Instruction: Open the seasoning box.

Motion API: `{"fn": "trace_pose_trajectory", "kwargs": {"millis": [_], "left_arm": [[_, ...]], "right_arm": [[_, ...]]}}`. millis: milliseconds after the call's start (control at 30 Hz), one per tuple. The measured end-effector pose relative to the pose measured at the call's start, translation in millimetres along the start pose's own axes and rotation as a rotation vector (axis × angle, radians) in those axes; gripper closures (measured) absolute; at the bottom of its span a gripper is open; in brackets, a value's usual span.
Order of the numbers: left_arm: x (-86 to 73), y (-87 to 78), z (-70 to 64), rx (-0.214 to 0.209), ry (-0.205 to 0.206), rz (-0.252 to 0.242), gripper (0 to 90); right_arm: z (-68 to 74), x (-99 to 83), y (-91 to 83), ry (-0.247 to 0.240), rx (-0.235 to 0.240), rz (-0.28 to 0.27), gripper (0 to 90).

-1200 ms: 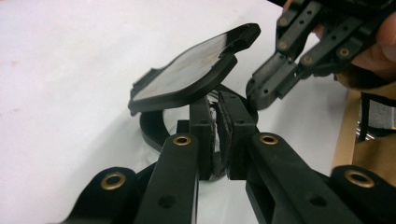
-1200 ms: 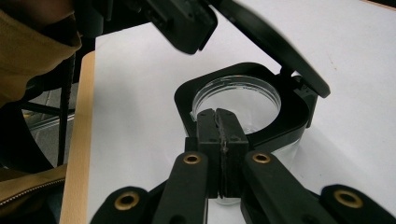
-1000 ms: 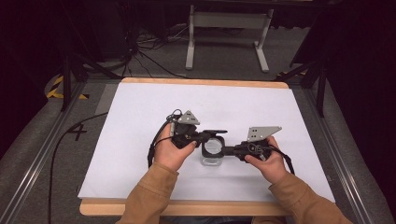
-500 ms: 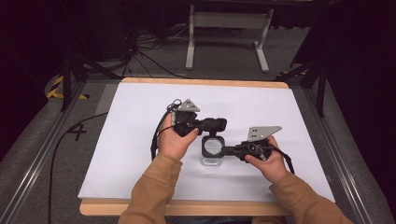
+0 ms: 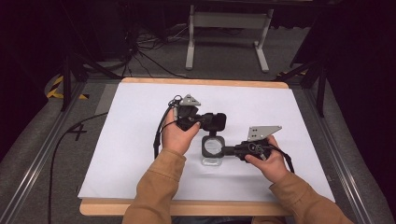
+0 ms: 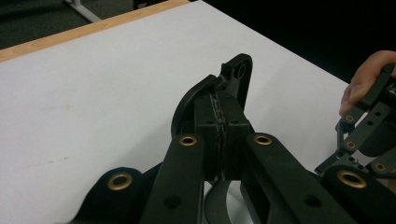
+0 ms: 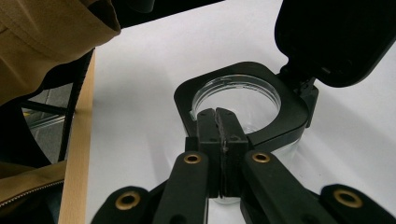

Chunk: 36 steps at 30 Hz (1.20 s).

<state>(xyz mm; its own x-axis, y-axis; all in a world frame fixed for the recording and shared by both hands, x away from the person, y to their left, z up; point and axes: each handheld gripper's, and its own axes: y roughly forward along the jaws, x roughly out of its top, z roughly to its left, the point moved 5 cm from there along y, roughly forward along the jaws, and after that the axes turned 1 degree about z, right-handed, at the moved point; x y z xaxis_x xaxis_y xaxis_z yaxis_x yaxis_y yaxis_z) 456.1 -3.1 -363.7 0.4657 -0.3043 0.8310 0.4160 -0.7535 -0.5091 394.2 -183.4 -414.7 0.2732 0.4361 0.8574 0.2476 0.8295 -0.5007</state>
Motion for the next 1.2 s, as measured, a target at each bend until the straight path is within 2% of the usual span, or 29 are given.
{"fn": "trace_pose_trajectory", "kwargs": {"millis": [33, 233, 467, 567, 633, 700, 767, 833, 967, 1033, 1100, 1167, 1200], "left_arm": [[0.4, 0.8, 0.0, -0.008, -0.014, -0.002, 89.0], [-0.2, 3.7, 0.6, 0.006, -0.012, 0.025, 89.6], [-0.3, 3.6, -2.5, 0.005, 0.008, 0.032, 89.4], [-1.1, -0.6, -5.1, 0.006, 0.025, 0.048, 84.1], [-1.5, -6.0, -11.5, -0.008, 0.02, 0.038, 82.7], [-2.1, -11.9, -15.7, -0.021, 0.03, 0.033, 81.0], [-4.2, -19.2, -19.0, -0.018, 0.047, 0.036, 79.0], [-7.1, -25.1, -21.2, -0.021, 0.049, 0.041, 77.4], [-11.5, -36.0, -22.7, -0.004, 0.066, 0.041, 74.3], [-16.3, -47.8, -23.7, 0.02, 0.078, 0.033, 73.7], [-21.0, -58.5, -23.7, 0.021, 0.071, 0.022, 73.7], [-26.5, -68.2, -21.1, 0.055, 0.077, 0.027, 73.8], [-26.5, -68.2, -21.1, 0.055, 0.077, 0.027, 73.7]], "right_arm": [[0.0, 0.0, -0.1, 0.0, -0.001, 0.0, 90.0], [-0.2, 0.3, -0.1, -0.001, -0.008, -0.002, 90.0], [-0.2, 0.1, -0.3, 0.001, -0.008, -0.002, 90.0], [0.2, -0.2, -0.1, 0.014, 0.002, -0.003, 90.0], [0.0, -0.4, -0.8, 0.028, 0.003, 0.002, 90.0], [0.1, -0.1, -1.7, 0.03, -0.002, 0.01, 90.0], [0.4, 1.3, -2.3, 0.054, 0.01, 0.015, 83.4], [0.1, 2.0, -3.5, 0.054, 0.004, 0.026, 83.4], [-0.4, 5.1, -7.2, 0.037, 0.003, 0.026, 82.7], [-2.5, 8.7, -11.7, 0.029, -0.015, 0.02, 82.2], [-5.7, 12.0, -17.9, 0.038, -0.026, 0.008, 80.5], [-9.3, 13.2, -23.4, 0.045, -0.046, 0.007, 79.4], [-9.3, 13.2, -23.4, 0.045, -0.046, 0.007, 79.4]]}}
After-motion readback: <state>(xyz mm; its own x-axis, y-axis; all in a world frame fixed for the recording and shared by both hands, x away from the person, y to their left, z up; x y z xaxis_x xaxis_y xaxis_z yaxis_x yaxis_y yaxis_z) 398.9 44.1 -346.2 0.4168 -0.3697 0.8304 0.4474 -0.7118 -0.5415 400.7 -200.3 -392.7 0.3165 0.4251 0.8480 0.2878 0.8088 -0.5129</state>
